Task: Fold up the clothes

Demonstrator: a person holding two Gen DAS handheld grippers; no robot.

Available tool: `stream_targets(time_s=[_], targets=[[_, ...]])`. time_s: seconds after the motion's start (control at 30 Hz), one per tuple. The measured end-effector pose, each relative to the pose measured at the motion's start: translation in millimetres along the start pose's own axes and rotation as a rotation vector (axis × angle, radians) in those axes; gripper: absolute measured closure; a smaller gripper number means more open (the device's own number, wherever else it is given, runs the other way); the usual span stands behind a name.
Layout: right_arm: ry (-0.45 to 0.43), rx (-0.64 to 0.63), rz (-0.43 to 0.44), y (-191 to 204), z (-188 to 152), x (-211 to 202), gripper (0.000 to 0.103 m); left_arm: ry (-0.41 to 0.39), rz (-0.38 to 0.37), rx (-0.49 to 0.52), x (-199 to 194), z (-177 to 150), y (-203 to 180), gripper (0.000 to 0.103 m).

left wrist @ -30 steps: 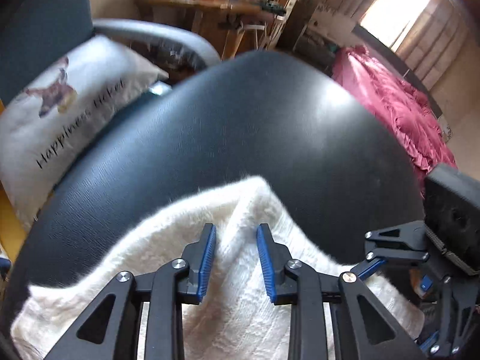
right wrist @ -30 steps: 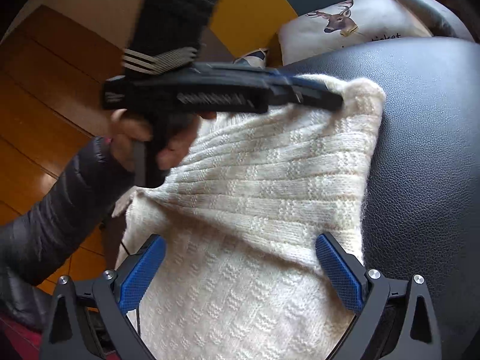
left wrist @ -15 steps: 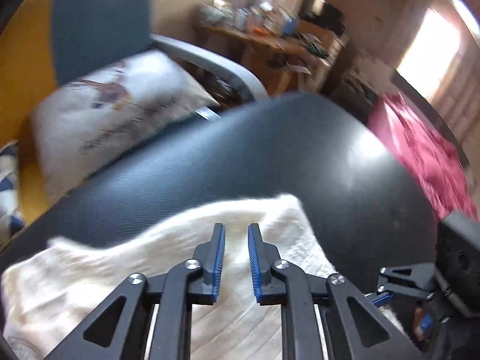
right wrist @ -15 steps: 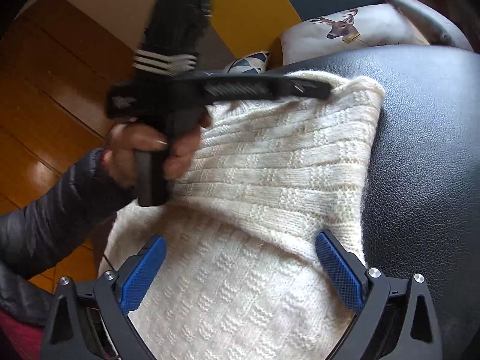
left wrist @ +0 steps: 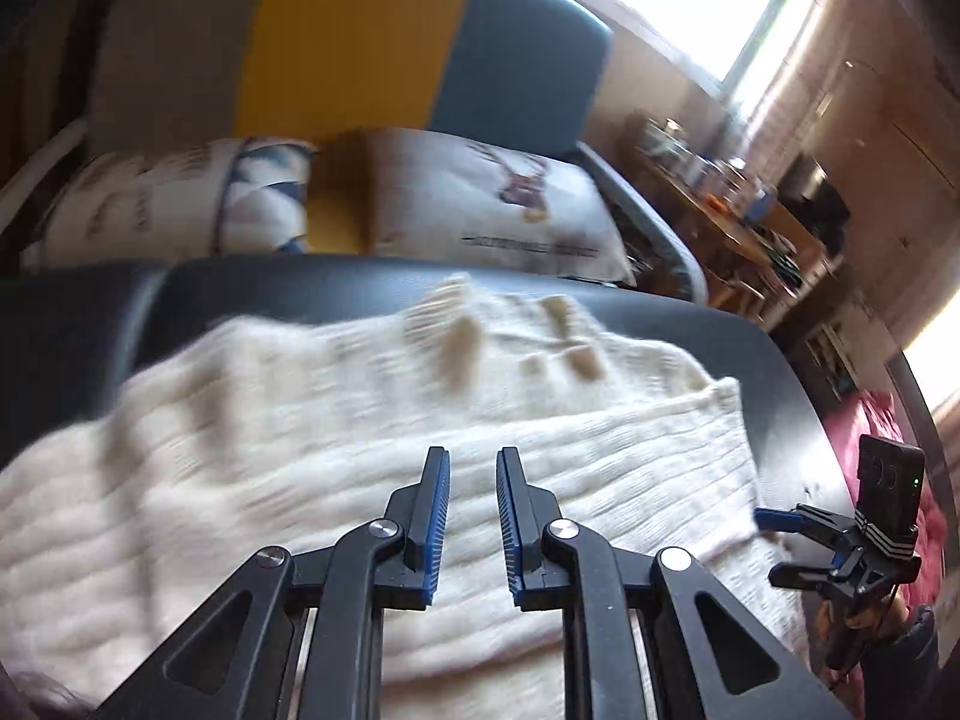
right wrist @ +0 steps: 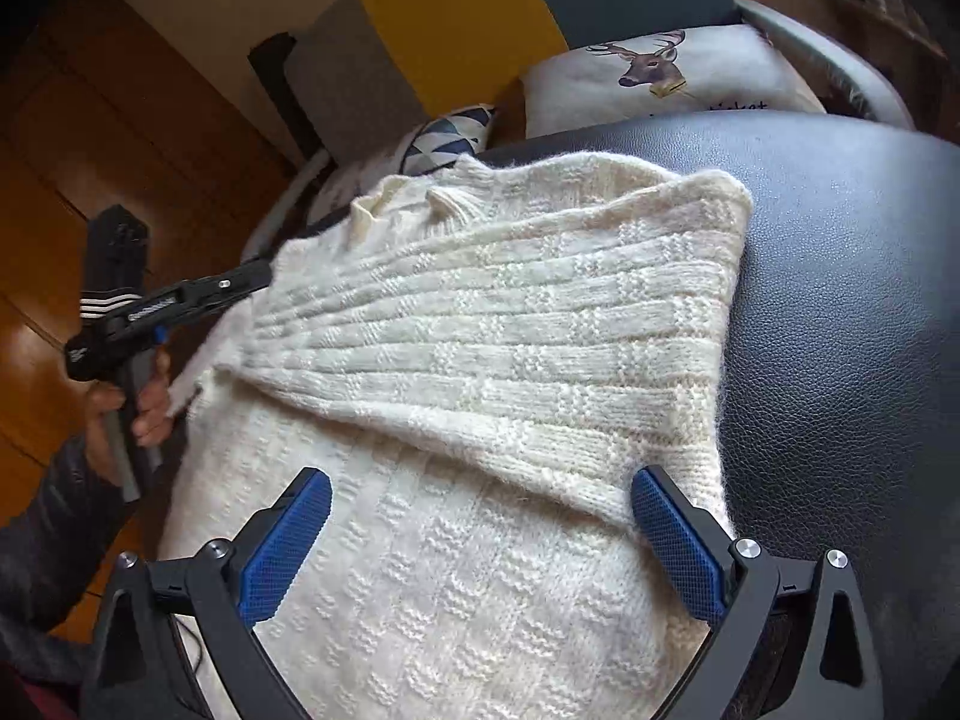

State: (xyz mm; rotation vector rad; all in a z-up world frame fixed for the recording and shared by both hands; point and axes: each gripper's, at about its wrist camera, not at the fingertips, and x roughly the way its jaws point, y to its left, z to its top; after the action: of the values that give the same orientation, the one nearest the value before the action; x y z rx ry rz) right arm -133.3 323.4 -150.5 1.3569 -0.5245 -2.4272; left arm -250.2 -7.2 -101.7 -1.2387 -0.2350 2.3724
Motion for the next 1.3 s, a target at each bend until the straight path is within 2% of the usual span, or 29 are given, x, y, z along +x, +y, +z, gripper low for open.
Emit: stream_targets(time_s=[0.07,0.13,0.2,0.27,0.3,0.33,0.47,0.53,0.57,0.7,0.77,0.8,0.9,1.07,1.17,1.2,1.23,1.3], targets=[[0.005,0.008,-0.012,-1,1,0,0.001,0.001,0.026,0.008,-2,-5,8,0.088],[0.008,0.011,-0.012,-2,1,0,0.001,0.039,0.126,0.035,3,-13,17,0.089],[0.009,-0.001,-0.015,-3,-1,1,0.001,0.091,0.143,0.012,9,-21,31,0.089],[0.026,0.004,-0.041,0,2,1,0.001,0.083,0.115,-0.002,5,-21,34,0.090],[0.036,0.009,-0.056,2,3,0,0.001,0.076,0.084,-0.007,2,-19,33,0.093],[0.036,0.012,-0.076,6,6,-1,0.002,0.062,0.017,-0.005,-3,-13,28,0.092],[-0.069,-0.111,-0.064,46,29,-21,0.002,0.047,-0.232,0.048,-4,26,-9,0.085],[-0.107,-0.187,-0.033,69,42,-21,0.002,0.110,-0.364,0.050,15,48,-29,0.083],[-0.115,-0.223,-0.023,79,48,-16,0.002,0.144,-0.392,0.059,29,58,-39,0.080],[-0.040,-0.252,0.013,95,58,20,0.002,0.270,-0.349,0.113,89,85,-62,0.078],[-0.014,-0.247,0.020,93,54,35,0.002,0.319,-0.318,0.114,114,89,-62,0.078],[-0.005,-0.243,0.025,92,51,41,0.002,0.348,-0.331,0.118,123,90,-62,0.078],[0.006,-0.216,0.042,83,45,52,0.002,0.383,-0.300,0.120,143,87,-56,0.077],[0.004,-0.175,0.077,70,39,57,0.001,0.392,-0.328,0.087,158,92,-48,0.077],[-0.006,-0.167,0.093,65,36,59,0.001,0.399,-0.376,0.130,166,93,-65,0.078],[-0.011,-0.165,0.099,64,36,59,0.001,0.400,-0.371,0.167,168,90,-74,0.080],[-0.018,-0.163,0.106,62,34,58,0.001,0.388,-0.343,0.212,169,88,-81,0.098],[-0.032,-0.158,0.121,60,32,57,0.001,0.331,-0.328,0.238,167,88,-85,0.099]])
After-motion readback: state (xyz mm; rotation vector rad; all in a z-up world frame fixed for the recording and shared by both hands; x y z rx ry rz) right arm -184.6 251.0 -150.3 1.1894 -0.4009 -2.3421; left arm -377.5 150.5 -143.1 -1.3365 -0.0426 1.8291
